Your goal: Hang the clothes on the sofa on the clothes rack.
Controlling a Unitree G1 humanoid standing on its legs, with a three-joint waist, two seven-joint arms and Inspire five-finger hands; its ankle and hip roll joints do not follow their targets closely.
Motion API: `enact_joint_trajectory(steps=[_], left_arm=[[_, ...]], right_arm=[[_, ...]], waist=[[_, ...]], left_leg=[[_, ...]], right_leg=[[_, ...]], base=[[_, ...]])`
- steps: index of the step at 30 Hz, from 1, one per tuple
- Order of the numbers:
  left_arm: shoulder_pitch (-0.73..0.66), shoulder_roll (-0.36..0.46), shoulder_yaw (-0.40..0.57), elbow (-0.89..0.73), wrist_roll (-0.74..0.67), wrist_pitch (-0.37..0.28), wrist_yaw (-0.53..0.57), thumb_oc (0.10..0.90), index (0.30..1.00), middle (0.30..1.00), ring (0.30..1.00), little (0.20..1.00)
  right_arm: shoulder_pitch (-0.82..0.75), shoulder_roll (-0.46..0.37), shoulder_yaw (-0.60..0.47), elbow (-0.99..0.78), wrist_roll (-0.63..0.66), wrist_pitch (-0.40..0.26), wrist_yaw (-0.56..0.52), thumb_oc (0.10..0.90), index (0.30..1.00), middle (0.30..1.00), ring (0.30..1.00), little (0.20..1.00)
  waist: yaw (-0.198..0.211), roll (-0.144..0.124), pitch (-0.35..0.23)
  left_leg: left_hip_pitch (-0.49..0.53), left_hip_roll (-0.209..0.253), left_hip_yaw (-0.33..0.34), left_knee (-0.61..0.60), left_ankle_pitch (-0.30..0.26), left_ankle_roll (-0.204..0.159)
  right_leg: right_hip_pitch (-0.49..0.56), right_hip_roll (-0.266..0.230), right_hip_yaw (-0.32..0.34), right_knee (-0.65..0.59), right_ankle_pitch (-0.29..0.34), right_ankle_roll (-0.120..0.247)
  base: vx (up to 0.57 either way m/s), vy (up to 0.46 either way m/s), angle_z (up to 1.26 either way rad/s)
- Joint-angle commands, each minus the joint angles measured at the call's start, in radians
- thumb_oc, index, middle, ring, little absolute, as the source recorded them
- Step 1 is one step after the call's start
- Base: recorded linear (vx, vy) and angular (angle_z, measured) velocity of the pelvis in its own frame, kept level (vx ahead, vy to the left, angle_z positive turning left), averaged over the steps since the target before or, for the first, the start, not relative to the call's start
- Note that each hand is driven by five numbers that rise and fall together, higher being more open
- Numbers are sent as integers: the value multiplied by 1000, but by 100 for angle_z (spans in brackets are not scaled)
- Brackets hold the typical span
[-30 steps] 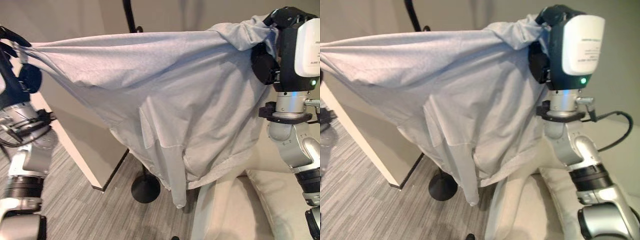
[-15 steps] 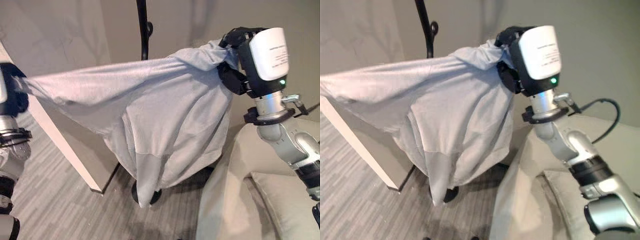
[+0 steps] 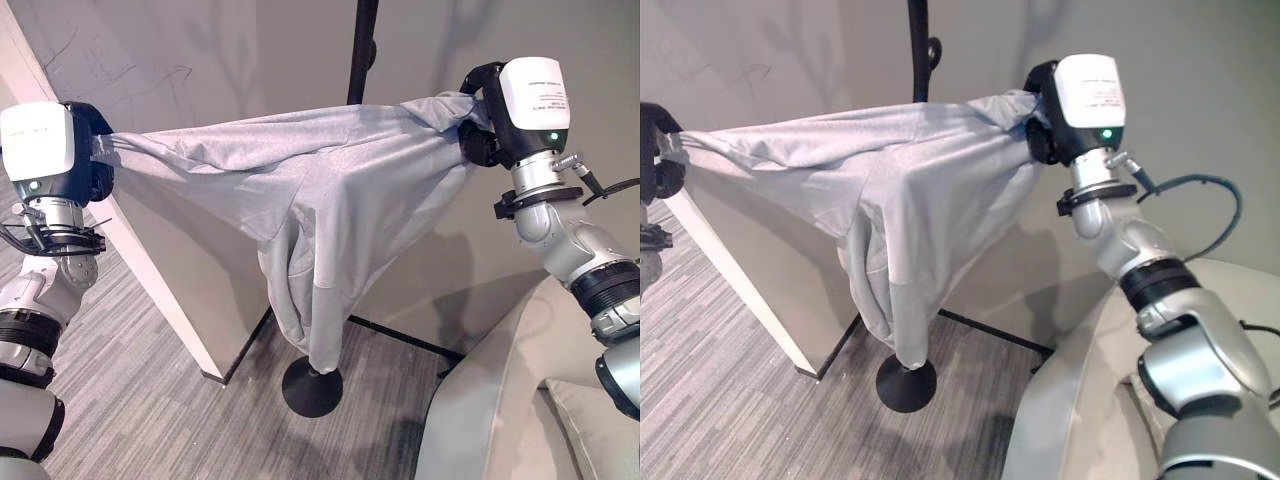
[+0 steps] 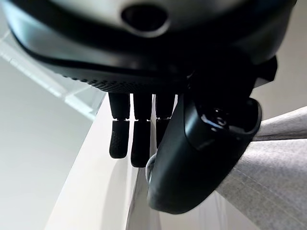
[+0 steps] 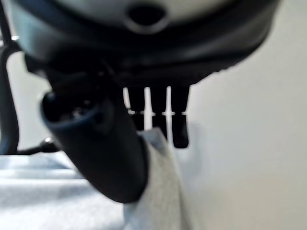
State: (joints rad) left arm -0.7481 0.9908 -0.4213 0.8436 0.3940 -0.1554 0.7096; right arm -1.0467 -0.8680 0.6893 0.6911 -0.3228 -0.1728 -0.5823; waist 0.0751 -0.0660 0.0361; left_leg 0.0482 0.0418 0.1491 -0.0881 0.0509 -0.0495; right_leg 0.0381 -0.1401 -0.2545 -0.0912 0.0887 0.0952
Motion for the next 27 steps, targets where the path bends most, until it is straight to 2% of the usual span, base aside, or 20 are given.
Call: enact_joint_trajectory(steps=[1,2,3,5,6,8,9,10,11,12,17,21,23,25,27], left_arm=[[-7,52,136,161,-31,142,5,400,300,300,300,300],[116,-26,173,96,6,139,-5,400,300,300,300,300],[120,-26,174,94,7,139,-4,400,300,300,300,300],[186,-92,187,84,14,132,-12,400,300,300,300,300],[269,-184,209,44,12,123,-16,400,300,300,300,300],[327,-278,222,31,-14,106,-18,400,300,300,300,300],[389,-410,231,8,-66,78,-14,400,300,300,300,300],[412,-443,239,-11,-96,68,-13,400,300,300,300,300],[459,-514,263,-76,-160,43,-12,400,300,300,300,300],[462,-514,263,-79,-160,44,-13,400,300,300,300,300],[592,-640,293,-230,-298,-20,-34,400,300,300,300,300],[657,-703,267,-292,-416,-54,-80,400,300,300,300,300],[687,-738,251,-308,-541,-90,-121,400,300,300,300,300],[708,-779,241,-307,-714,-120,-194,400,300,300,300,300],[732,-811,226,-303,-878,-130,-272,400,300,300,300,300]], right_arm=[[-17,-118,-141,168,77,171,-21,400,300,300,300,300],[113,-71,-199,65,57,159,-1,400,300,300,300,300],[120,-72,-203,60,55,161,0,400,300,300,300,300],[197,-23,-235,-2,45,150,10,400,300,300,300,300],[287,39,-282,-85,46,139,17,400,300,300,300,300],[337,104,-304,-122,53,126,19,400,300,300,300,300],[402,199,-329,-187,78,98,13,400,300,300,300,300],[429,224,-338,-208,86,91,12,400,300,300,300,300],[485,287,-357,-267,116,70,15,400,300,300,300,300],[489,286,-358,-270,115,71,16,400,300,300,300,300],[643,405,-370,-431,178,21,53,400,300,300,300,300],[754,478,-323,-521,286,-22,130,400,300,300,300,300],[797,503,-284,-546,360,-32,176,584,575,575,575,575],[836,527,-247,-557,443,-31,225,800,900,900,900,900],[867,535,-210,-565,531,-27,284,800,900,900,900,900]], waist=[[2,-13,-46],[2,-17,-17],[1,-17,-19],[2,-20,-6],[2,-22,9],[3,-23,20],[2,-24,31],[2,-23,32],[0,-20,38],[0,-20,36],[-4,-8,35],[-10,2,29],[-11,6,25],[-14,10,23],[-15,14,20]], left_leg=[[-7,63,-30,1,-45,-45],[-24,65,-38,1,-40,-43],[-24,65,-38,1,-40,-43],[-34,66,-41,1,-39,-42],[-43,67,-45,1,-37,-40],[-52,68,-46,1,-37,-38],[-53,67,-44,1,-39,-35],[-52,68,-43,1,-39,-35],[-50,69,-40,1,-42,-33],[-49,69,-40,1,-42,-33],[-36,69,-38,1,-46,-31],[-26,70,-36,1,-44,-31],[-23,71,-35,1,-42,-32],[-22,70,-34,1,-39,-32],[-22,69,-35,1,-37,-33]], right_leg=[[12,-62,-22,28,-21,95],[-2,-59,-24,28,-20,92],[-3,-59,-25,28,-20,92],[-12,-57,-24,27,-19,89],[-22,-56,-21,27,-18,86],[-30,-56,-21,25,-18,83],[-33,-57,-17,23,-18,77],[-32,-56,-17,22,-18,76],[-32,-57,-14,19,-18,74],[-31,-57,-14,19,-18,74],[-19,-57,-11,12,-17,69],[-7,-57,-10,7,-16,66],[-4,-58,-12,5,-14,66],[-3,-58,-11,4,-12,67],[0,-57,-13,4,-14,66]], base=[[-78,-18,-1],[-75,-17,-1],[-81,-21,-1],[-49,-7,1],[-72,-7,-4],[-65,-10,-7],[-47,-14,-4],[-38,-21,-2],[0,0,0],[-6,-13,-5],[0,0,0],[0,0,0],[0,0,0],[0,0,0],[0,0,0]])
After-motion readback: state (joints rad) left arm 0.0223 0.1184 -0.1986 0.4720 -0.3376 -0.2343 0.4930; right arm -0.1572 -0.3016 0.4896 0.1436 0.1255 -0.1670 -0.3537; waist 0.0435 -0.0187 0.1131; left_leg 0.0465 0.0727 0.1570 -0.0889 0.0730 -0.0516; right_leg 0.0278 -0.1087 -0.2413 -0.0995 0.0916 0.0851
